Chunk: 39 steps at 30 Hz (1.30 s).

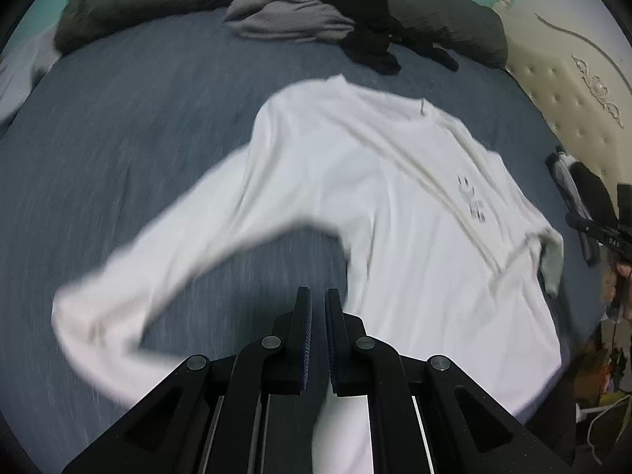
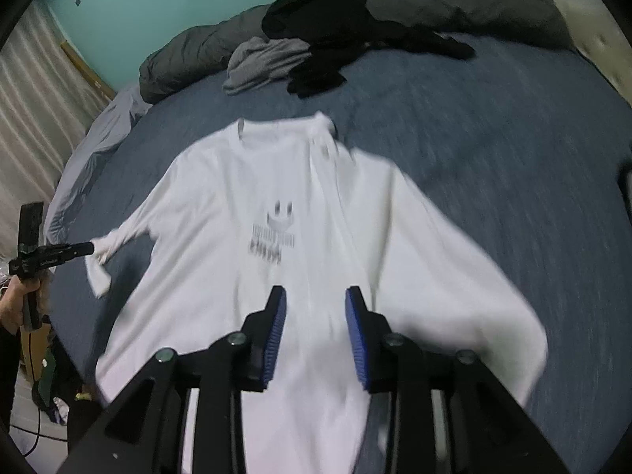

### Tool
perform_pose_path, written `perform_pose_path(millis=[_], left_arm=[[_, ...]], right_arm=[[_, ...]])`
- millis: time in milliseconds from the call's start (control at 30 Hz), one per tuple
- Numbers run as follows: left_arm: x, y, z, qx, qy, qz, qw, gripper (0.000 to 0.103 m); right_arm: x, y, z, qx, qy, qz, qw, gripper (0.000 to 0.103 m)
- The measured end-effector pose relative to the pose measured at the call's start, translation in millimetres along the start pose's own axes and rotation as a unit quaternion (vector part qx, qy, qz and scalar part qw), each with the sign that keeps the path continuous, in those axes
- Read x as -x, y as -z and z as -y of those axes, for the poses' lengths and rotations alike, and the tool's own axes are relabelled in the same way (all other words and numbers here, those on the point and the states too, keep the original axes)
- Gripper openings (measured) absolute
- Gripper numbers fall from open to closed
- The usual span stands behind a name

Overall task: Fold clothes
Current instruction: 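Grasp the shirt at the shoulders by the collar with both grippers and lift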

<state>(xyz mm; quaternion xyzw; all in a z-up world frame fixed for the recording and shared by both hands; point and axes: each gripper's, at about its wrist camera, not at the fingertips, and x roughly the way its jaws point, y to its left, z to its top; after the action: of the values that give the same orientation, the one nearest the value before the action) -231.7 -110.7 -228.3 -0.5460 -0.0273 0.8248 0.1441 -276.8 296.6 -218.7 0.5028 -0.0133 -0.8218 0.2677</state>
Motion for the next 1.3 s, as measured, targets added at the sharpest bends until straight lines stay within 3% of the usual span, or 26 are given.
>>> perform_pose_path(millis=[200, 500, 733, 1000, 1100, 1167, 1233, 1300], left_arm=[[-56.8, -77.9, -5.6, -0.022, -0.009, 0.003, 0.9997, 0.010], [-117.1, -154.1, -29.8, -0.016, -0.021, 0.007, 0.9996, 0.012], [-155.8, -188.2, -41.3, -0.019, -0.034, 0.001, 0.9992, 0.012], [-190.0, -204.6, -47.3, -0.028, -0.030, -0.009, 0.9991, 0.012], [-194.6, -207.6, -46.1, -0.034, -0.027, -0.007, 0.9990, 0.012], [-194.7, -207.3, -42.2, -0.046, -0.032, -0.006, 0.9984, 0.010], [-192.8, -205.6, -37.0, -0.059, -0.029, -0.004, 0.9978, 0.000], [-189.5, -203.4, -31.8, -0.067, -0.026, 0.000, 0.9974, 0.000]], right_arm=[[-59.6, -67.4, 2.9, 0.017, 0.006, 0.004, 1.000, 0.036], [-131.1, -135.4, 8.1, 0.037, 0.023, -0.008, 0.999, 0.037], [-178.5, -163.0, 1.8, 0.066, 0.037, -0.031, 0.997, 0.037], [-221.1, -179.6, -2.5, 0.094, 0.066, -0.066, 0.991, 0.037], [-217.2, -181.2, -3.5, 0.102, 0.067, -0.052, 0.991, 0.010], [-214.5, -182.3, -4.2, 0.108, 0.068, -0.042, 0.991, 0.006], [-211.9, -183.5, -4.9, 0.113, 0.068, -0.032, 0.991, 0.004], [-209.3, -184.6, -5.6, 0.118, 0.069, -0.022, 0.990, 0.004]])
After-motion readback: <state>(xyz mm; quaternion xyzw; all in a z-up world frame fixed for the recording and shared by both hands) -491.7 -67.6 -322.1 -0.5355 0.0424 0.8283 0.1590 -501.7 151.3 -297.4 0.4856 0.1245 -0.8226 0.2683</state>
